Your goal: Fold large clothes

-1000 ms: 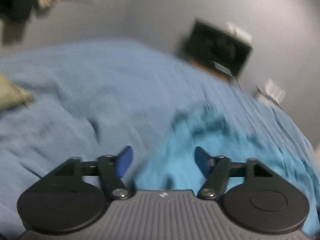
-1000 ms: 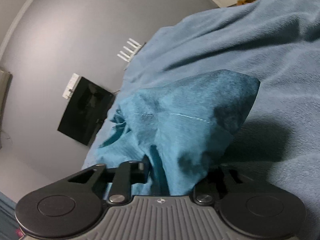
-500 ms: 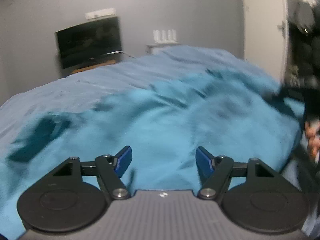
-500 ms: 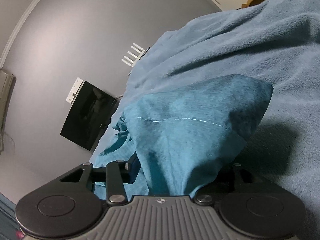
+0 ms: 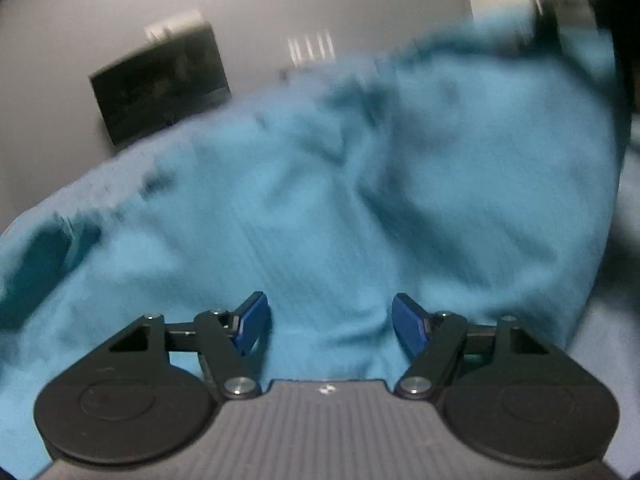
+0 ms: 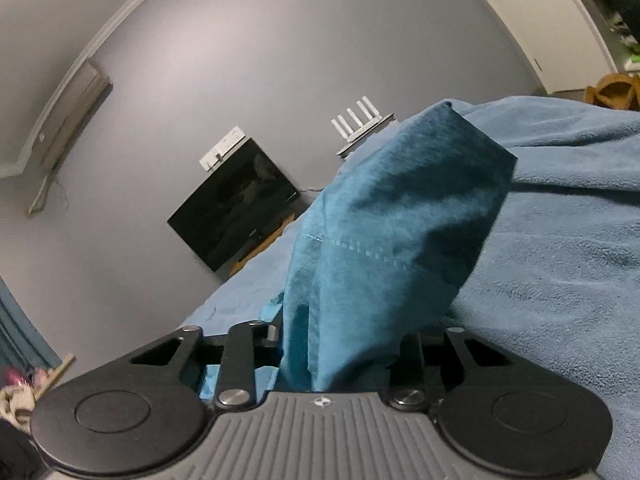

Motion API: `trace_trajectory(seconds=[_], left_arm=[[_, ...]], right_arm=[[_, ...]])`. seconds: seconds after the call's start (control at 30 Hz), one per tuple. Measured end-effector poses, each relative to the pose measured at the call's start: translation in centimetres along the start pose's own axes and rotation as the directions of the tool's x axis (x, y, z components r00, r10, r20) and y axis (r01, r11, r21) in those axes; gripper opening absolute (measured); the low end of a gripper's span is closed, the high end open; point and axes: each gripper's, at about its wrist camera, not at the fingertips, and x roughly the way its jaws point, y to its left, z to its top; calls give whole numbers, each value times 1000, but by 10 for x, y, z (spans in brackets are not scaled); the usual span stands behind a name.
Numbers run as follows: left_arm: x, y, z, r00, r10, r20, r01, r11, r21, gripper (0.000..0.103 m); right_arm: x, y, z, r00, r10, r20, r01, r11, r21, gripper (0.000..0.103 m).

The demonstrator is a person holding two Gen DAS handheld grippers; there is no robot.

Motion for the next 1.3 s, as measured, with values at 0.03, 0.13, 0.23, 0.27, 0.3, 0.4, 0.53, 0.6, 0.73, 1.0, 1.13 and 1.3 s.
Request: trace_trajectory(seconds=[0.03,0.13,0.23,0.27,0.3,0.4,0.53,0.6,0.73,1.0,1.13,1.3], left_arm=[[-5,5,6,999,16,42,-16,1000,-18,70],[4,25,30,992,93,81,-88,994,-65,72],[37,48,47,984,175,24,-172,979,-109,72],[47,55,51,981,193,0,-191,973,-128,72],[57,60,54,980,195,-24,-197,970,-141,72],[86,64,56,975,201,-94,-212,969,-127,74],[119,50,53,959,247,-139,-251,968,-12,76],[130,50,50,956,255,-148,-259,966,-6,78],[127,53,54,959,253,-131,-264,962,-70,78],[133,54,56,939,290,-183,-302,953,-39,78],[96,63,65,964,199,-177,-203,979,-7,75],[14,93,36,969,178,-172,-181,983,0,76]], right_arm=[[0,-2,2,1000,-2,4,2,1000,10,30],[2,-4,4,1000,-3,6,3,1000,20,29],[5,5,2,1000,1,11,-1,1000,-8,29],[5,7,2,1000,6,14,-6,1000,-21,29],[6,7,3,1000,13,16,-12,999,-31,29],[6,14,4,999,37,18,-36,997,-64,29],[0,24,2,997,69,21,-66,991,-114,29],[2,32,0,996,89,19,-85,984,-159,29],[2,41,-5,995,102,22,-92,961,-260,29],[-7,38,-8,992,124,28,-112,956,-271,28],[-8,42,-10,991,128,30,-113,945,-307,27],[-30,35,-9,990,141,23,-125,933,-338,26]])
